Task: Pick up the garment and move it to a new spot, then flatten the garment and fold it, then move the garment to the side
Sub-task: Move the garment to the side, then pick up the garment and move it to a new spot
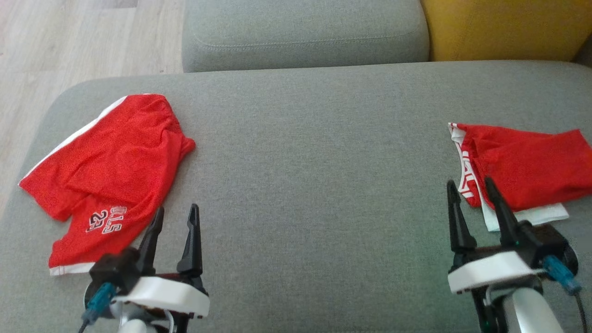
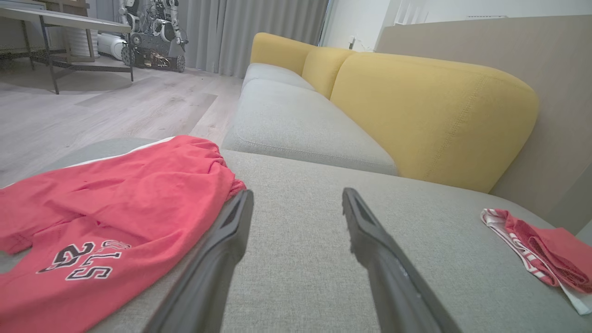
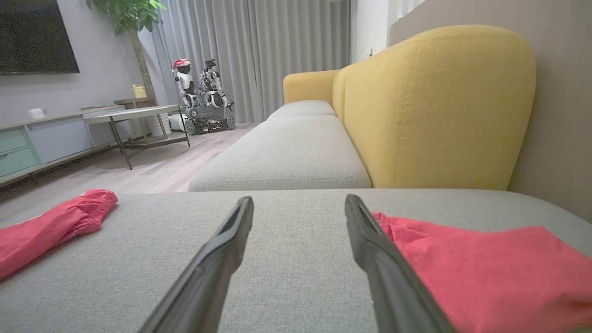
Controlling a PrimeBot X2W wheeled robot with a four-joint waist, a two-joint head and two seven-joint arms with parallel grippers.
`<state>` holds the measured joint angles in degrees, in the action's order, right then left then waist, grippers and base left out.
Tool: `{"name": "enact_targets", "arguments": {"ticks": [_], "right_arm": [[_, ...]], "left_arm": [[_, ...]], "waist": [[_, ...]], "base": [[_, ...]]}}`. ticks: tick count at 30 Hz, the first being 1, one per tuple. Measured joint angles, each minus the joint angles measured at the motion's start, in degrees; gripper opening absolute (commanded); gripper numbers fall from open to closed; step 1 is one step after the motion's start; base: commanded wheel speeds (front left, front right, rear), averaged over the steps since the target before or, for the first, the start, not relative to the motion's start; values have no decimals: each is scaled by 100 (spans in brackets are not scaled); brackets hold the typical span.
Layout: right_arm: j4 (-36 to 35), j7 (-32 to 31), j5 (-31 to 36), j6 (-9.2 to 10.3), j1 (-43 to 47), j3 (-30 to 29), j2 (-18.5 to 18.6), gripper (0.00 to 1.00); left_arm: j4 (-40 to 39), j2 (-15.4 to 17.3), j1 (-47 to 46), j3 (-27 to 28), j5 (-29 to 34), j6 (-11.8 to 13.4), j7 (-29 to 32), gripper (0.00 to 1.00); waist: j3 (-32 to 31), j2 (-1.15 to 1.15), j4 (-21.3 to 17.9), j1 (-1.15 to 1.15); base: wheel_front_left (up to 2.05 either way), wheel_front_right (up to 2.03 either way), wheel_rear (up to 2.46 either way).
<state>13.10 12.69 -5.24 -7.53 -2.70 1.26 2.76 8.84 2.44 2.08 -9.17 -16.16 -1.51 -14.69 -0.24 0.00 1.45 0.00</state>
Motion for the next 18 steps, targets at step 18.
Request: {"name": "enact_targets", "arguments": {"ticks": [18], "right_arm": [[-101,151,-76,0,210,-37,-4,100]], "left_arm": [[-180,2,21,-93,194,103,0,100]], "waist": [[-3,0,32,0]], "base": [[0,0,0]]}}
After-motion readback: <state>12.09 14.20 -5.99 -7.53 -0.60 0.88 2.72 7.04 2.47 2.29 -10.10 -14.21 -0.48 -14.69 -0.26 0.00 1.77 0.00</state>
